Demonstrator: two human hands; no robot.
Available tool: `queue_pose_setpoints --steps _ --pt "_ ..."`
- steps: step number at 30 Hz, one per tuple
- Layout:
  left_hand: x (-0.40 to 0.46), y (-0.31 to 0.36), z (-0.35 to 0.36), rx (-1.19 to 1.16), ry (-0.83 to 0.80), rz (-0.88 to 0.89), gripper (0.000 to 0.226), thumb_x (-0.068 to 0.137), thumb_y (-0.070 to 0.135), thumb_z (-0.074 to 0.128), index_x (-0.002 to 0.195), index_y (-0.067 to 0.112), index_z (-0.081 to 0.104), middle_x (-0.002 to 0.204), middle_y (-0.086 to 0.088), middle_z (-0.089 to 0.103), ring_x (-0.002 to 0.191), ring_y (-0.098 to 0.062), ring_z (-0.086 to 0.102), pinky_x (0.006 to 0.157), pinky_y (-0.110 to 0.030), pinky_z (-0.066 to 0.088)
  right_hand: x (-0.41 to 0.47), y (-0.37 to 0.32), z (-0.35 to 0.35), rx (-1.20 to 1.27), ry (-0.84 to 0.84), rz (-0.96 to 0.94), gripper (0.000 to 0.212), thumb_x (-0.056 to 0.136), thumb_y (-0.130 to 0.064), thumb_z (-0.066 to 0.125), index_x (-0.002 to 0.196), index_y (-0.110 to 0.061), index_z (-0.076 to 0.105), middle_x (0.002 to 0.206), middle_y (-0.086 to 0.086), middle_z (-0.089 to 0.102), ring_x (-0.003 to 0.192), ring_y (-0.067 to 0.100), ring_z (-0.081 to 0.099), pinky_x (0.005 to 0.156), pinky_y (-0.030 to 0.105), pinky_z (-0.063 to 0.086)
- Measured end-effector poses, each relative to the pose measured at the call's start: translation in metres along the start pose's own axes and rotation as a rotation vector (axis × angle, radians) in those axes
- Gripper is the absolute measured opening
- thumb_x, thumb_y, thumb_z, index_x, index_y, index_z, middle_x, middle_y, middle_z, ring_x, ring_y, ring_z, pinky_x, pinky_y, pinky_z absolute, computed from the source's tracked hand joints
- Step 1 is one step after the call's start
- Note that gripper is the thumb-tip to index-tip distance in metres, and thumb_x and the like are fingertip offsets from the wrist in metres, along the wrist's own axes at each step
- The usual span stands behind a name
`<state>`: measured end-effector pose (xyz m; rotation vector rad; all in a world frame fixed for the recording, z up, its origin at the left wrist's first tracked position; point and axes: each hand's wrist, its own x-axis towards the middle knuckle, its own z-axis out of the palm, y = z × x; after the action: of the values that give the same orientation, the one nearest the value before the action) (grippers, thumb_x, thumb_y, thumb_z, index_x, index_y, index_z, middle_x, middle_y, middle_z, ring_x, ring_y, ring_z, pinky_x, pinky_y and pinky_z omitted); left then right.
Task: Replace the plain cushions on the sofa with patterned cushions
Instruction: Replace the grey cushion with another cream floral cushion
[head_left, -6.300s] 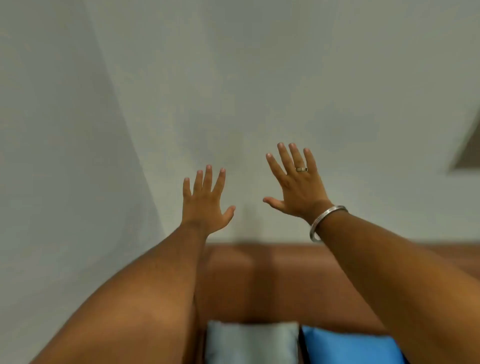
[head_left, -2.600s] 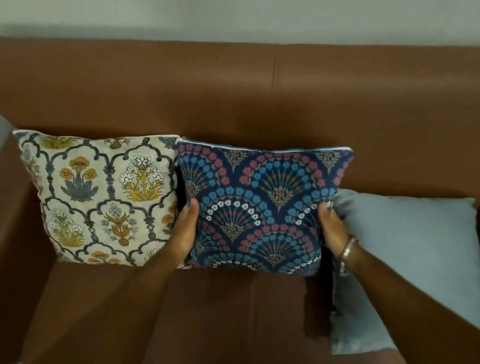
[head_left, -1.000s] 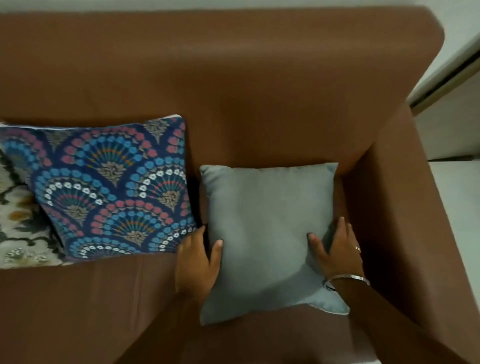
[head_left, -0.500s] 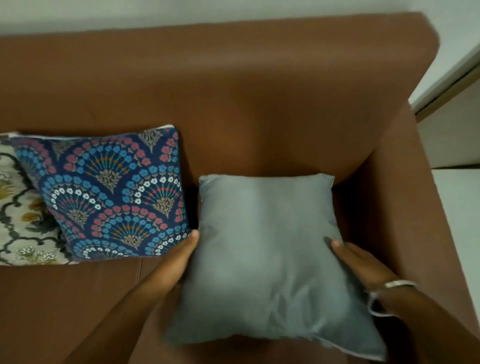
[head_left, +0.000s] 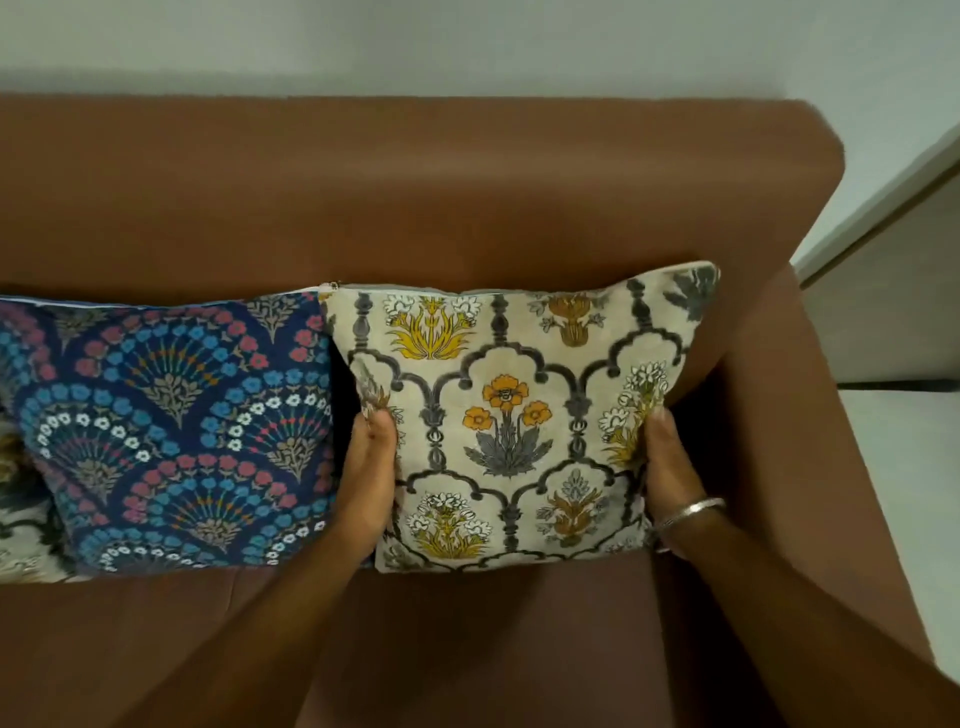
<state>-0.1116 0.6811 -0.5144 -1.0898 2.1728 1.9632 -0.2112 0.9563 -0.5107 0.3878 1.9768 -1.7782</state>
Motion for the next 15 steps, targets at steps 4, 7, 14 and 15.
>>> queue_pose_setpoints --steps 4,7,14,15 --pt "0.013 -0.023 0.014 -0.019 0.057 0.088 0.089 0.08 0.084 0.025 0.147 0.027 0.033 0.146 0.005 0.048 0.136 -0.021 0.044 0.101 -0.027 0.036 -0.004 0.02 0.0 -0.192 0.106 -0.186 0.063 0.091 -0.063 0.029 0.144 -0.03 0.039 0.139 -0.007 0.051 0.133 0.02 0.047 0.105 0.029 0.038" --pt "0.001 -0.019 0.013 0.114 0.159 0.253 0.054 0.093 0.064 0.031 0.135 0.032 0.041 0.123 0.009 0.059 0.125 -0.025 0.054 0.09 -0.016 0.046 -0.017 0.024 -0.007 -0.633 0.265 -0.462 0.068 0.096 -0.056 0.026 0.154 -0.022 0.021 0.159 0.009 0.031 0.148 0.03 0.025 0.119 0.043 0.022" --pt "-0.001 -0.015 0.025 1.164 0.203 1.289 0.077 0.098 0.052 0.038 0.159 0.019 0.006 0.169 -0.01 -0.009 0.155 -0.029 -0.005 0.12 -0.059 0.005 0.002 0.009 0.031 -1.477 -0.129 -1.607 0.07 0.092 -0.054 0.039 0.153 -0.021 0.029 0.162 0.007 0.027 0.149 0.028 0.024 0.119 0.052 0.017" --pt "0.012 -0.008 0.024 1.245 0.181 1.335 0.077 0.098 0.055 0.034 0.159 0.02 0.004 0.168 -0.009 -0.013 0.155 -0.028 -0.008 0.119 -0.059 0.002 0.016 0.0 0.028 -1.585 -0.145 -1.643 0.071 0.092 -0.059 0.036 0.152 -0.022 0.032 0.161 0.006 0.031 0.148 0.027 0.025 0.119 0.049 0.016"
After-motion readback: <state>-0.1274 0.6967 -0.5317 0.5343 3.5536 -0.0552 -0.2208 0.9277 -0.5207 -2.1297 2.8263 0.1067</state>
